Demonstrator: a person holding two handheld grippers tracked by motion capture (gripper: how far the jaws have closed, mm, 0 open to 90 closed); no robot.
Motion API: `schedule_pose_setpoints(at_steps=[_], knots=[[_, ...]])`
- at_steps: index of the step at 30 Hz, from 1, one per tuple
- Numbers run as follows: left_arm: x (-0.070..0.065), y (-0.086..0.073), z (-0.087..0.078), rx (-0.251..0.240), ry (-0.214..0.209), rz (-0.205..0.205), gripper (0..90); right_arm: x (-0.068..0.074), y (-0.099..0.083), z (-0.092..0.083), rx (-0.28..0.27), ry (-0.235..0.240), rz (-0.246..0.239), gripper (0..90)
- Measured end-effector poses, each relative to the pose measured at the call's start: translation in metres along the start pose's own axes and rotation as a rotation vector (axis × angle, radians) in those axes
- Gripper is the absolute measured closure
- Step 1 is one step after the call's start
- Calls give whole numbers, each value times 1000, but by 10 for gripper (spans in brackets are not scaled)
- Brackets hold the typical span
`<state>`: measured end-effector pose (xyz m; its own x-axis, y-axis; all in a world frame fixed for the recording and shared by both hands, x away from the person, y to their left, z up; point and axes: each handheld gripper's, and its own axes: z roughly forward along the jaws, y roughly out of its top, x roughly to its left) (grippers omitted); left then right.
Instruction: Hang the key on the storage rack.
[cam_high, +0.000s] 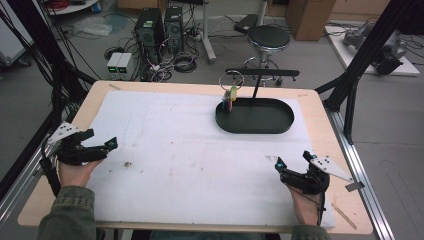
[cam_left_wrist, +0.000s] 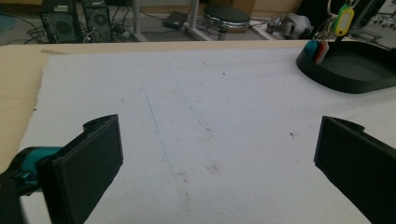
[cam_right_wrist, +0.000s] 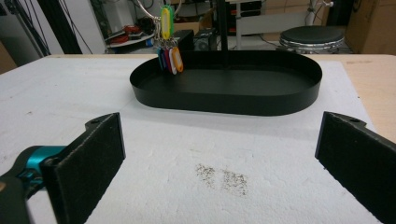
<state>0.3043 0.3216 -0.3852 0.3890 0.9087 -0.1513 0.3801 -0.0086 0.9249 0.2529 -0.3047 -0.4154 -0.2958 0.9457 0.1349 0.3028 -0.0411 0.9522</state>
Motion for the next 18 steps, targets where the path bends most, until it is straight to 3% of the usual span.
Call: schedule_pose_setpoints(at_steps=[11, 18], knots=[[4, -17, -14, -151, 50, 34, 17, 1, 0, 1, 6, -5, -6, 4], [8, -26, -15, -138, 57, 22, 16, 2, -1, 2, 14, -1, -15, 4]])
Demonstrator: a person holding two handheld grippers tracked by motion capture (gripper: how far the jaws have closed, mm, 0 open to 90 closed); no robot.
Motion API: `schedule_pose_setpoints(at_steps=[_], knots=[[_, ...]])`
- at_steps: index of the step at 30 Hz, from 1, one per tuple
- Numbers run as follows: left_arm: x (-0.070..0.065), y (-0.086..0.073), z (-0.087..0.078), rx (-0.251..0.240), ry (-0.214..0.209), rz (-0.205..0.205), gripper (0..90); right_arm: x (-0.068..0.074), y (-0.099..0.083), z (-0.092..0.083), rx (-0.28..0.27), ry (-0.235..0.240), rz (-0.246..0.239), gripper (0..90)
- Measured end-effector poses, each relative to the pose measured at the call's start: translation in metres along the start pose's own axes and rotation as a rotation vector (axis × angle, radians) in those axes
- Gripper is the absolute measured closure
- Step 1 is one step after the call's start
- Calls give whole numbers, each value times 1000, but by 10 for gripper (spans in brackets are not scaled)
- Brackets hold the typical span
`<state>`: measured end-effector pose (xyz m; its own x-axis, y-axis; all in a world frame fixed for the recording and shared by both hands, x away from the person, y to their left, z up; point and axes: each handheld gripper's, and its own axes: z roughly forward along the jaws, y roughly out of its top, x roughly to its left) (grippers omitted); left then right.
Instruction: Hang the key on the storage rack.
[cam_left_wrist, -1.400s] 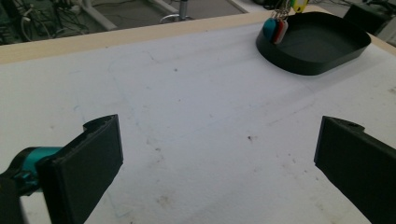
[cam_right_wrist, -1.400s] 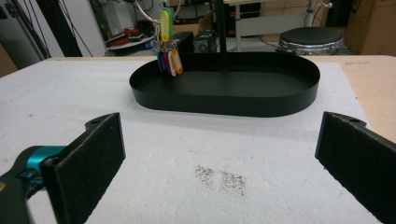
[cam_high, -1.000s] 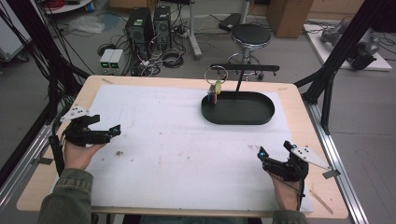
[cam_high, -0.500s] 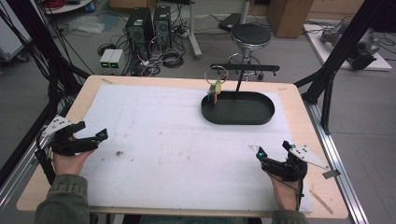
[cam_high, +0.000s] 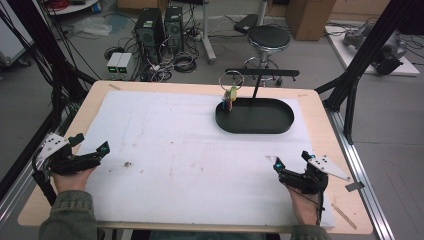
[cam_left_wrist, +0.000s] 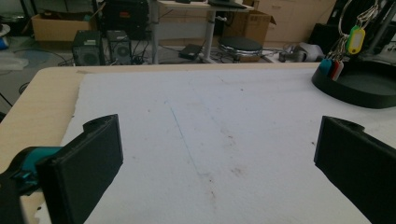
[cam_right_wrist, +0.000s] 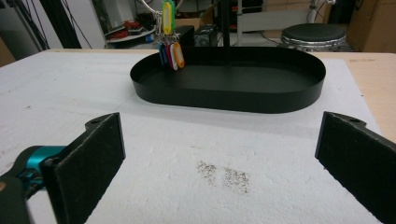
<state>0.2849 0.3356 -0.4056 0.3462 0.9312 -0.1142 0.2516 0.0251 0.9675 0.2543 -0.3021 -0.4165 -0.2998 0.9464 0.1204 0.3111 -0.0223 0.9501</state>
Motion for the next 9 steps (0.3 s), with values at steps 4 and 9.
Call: schedule_pose_setpoints(at_steps=[4, 9], knots=[[0, -2, -3, -12, -8, 11, 17, 1, 0, 0, 4, 0, -10, 4], [2, -6, -6, -17, -10, 5, 16, 3, 1, 2, 8, -2, -21, 4]])
